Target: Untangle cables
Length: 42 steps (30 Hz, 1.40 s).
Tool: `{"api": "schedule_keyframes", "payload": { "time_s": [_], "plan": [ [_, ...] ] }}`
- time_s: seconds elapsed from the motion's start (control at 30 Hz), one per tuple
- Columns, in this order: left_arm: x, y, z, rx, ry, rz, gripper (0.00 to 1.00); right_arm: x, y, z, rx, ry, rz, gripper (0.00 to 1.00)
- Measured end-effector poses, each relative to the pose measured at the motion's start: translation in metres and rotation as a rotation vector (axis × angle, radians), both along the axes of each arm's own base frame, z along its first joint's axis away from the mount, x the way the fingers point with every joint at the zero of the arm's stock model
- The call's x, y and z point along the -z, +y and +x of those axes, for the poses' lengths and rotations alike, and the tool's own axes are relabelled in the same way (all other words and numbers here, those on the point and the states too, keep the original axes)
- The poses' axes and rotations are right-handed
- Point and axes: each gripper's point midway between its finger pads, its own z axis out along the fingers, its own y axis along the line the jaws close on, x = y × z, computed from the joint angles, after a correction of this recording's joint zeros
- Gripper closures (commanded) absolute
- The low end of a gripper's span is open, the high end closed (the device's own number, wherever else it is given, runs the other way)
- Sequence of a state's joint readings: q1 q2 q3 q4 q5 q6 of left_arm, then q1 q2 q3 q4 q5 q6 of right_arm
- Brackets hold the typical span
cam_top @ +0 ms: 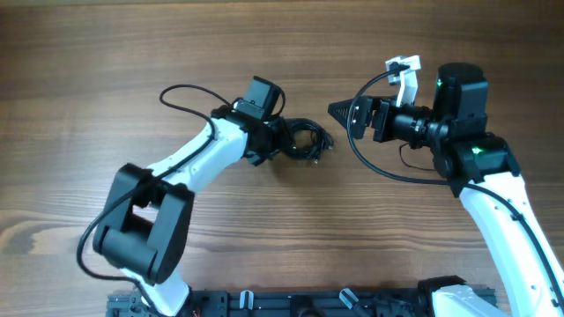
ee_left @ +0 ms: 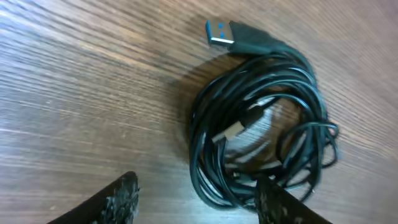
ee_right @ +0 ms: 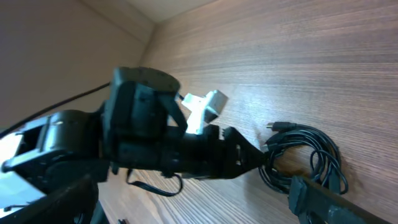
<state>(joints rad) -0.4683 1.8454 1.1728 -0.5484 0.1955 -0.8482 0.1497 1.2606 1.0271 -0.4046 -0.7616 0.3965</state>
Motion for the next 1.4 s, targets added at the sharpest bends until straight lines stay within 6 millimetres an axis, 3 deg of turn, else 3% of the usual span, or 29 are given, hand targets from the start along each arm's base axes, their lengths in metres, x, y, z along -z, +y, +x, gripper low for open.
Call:
{"api": "schedule_keyframes", "payload": {
  "time_s": [0.1,0.2,0.3,0.53,0.63,0.67,0.77,1.0,1.07,1.13,1.23,1.3,1.4],
  "plan": [
    [0.016,-0.002,-0.002,-0.005,0.032,0.009,0.68,0.0,0.0,0.0,0.0,-0.001,0.0,0.0],
    [0.016,-0.003,0.001,-0.012,0.025,0.001,0.74,0.0,0.0,0.0,0.0,-0.002,0.0,0.0],
    [0.016,-0.003,0.001,-0.015,0.026,0.001,0.69,0.0,0.0,0.0,0.0,-0.001,0.0,0.0],
    [0.029,-0.003,-0.002,-0.012,0.052,0.015,0.69,0.0,0.0,0.0,0.0,-0.001,0.0,0.0],
    [0.03,-0.007,-0.002,-0.004,0.047,0.013,0.61,0.0,0.0,0.0,0.0,0.0,0.0,0.0],
    [0.029,-0.009,-0.001,0.0,0.04,0.009,0.64,0.0,0.0,0.0,0.0,0.0,0.0,0.0],
    [0.029,-0.013,-0.001,0.005,0.033,0.004,0.96,0.0,0.0,0.0,0.0,0.002,-0.001,0.0],
    [0.026,-0.017,0.001,0.02,0.021,-0.013,0.96,0.002,-0.002,0.001,0.013,0.006,-0.011,0.01],
    [0.009,-0.034,0.002,0.105,-0.013,-0.1,0.96,0.007,-0.007,0.004,0.053,0.026,-0.03,0.01],
    [-0.056,-0.059,0.012,0.214,-0.165,-0.252,0.96,0.013,-0.014,0.008,0.118,0.061,-0.048,0.01],
    [-0.128,-0.065,0.014,0.263,-0.332,-0.332,0.96,0.03,-0.03,0.012,0.233,0.138,-0.103,0.01],
    [-0.147,-0.066,0.013,0.273,-0.379,-0.351,0.96,0.043,-0.037,0.016,0.279,0.178,-0.136,0.0],
    [-0.16,-0.076,0.016,0.283,-0.408,-0.422,0.96,0.064,-0.037,0.02,0.274,0.234,-0.157,0.0]
  ]
}}
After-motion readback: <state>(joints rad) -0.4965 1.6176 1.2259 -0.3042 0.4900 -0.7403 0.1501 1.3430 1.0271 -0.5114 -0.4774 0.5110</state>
